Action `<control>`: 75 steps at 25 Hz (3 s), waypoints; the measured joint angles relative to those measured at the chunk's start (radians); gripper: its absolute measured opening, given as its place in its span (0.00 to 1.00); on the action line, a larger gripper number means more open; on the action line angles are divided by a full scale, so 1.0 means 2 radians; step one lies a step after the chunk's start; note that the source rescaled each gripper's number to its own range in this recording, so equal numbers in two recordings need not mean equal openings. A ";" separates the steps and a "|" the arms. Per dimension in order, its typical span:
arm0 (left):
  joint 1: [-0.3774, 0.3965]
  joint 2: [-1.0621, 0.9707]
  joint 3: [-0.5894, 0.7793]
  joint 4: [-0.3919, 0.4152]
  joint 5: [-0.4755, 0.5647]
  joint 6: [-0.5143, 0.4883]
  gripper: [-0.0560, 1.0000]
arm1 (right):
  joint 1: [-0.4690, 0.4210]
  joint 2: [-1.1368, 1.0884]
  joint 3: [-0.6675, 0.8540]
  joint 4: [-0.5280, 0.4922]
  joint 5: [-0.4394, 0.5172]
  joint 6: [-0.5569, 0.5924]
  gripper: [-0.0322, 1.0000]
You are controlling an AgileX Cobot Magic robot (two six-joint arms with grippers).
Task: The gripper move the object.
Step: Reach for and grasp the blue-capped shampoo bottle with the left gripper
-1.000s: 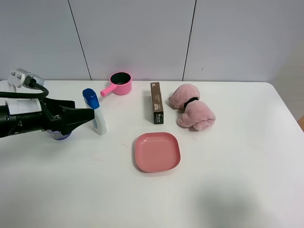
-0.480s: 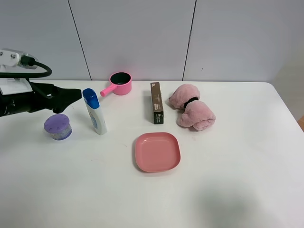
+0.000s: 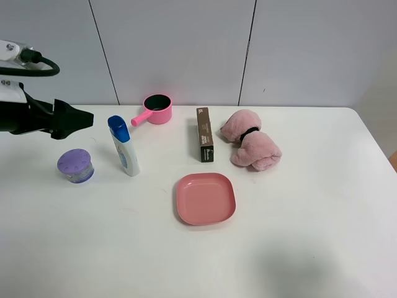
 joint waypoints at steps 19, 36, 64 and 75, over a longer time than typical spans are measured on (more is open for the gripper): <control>-0.138 -0.006 0.124 0.374 -0.331 -0.480 1.00 | 0.000 0.000 0.000 0.000 0.000 0.000 1.00; -0.138 0.058 0.252 0.598 -0.607 -0.653 1.00 | 0.000 0.000 0.000 0.000 0.000 0.000 1.00; -0.138 0.285 0.254 0.553 -0.831 -0.558 1.00 | 0.000 0.000 0.000 0.000 0.000 0.000 1.00; -0.138 0.302 0.212 0.569 -0.831 -0.558 1.00 | 0.000 0.000 0.000 0.000 0.000 0.000 1.00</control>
